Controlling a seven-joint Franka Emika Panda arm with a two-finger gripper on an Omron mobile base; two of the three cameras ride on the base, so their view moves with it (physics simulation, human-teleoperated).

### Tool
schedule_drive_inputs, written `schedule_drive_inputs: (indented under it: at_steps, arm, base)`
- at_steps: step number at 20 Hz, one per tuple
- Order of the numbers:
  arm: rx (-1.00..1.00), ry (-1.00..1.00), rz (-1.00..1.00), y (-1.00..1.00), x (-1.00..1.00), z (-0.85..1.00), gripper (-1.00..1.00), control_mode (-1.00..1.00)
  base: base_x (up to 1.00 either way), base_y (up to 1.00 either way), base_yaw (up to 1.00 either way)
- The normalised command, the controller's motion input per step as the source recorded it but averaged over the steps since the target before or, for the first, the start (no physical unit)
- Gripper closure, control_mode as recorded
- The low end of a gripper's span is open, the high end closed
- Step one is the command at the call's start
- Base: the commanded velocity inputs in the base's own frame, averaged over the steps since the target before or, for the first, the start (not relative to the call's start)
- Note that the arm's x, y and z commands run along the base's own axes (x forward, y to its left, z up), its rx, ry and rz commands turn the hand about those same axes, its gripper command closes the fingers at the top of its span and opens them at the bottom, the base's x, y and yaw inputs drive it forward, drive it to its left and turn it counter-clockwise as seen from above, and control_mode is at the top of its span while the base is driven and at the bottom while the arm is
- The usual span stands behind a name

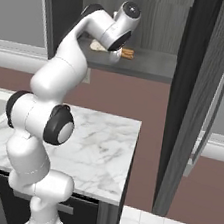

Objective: Organize the utensils by type. Pick up the wooden spoons from the counter and place them in the open cabinet. Then pick up the metallic utensils from the counter and place them in the open drawer.

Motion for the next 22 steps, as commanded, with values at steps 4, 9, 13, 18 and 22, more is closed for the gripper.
schedule_drive_inputs:
  at_steps: [4, 9, 13, 18, 22]
  arm:
    - [0.00, 0.00, 0.00, 0.00, -0.54, -0.01, -1.00, -1.00]
    - [0.00, -0.07, 0.00, 0.02, -0.65, -0.08, -1.00, -1.00]
    - [0.00, -0.09, 0.00, 0.11, -0.63, -0.04, -1.00, -1.00]
    - [0.00, -0.09, -0.06, 0.25, -0.90, -0.06, -1.00, -1.00]
    - [0.00, -0.02, -0.23, 0.27, -1.00, -0.16, -1.00, -1.00]
  base:
    - [0.00, 0.00, 0.00]
    - [0.00, 0.00, 0.00]
    - [0.00, 0.00, 0.00]
    - [0.00, 0.00, 0.00]
    - [0.00, 0.00, 0.00]
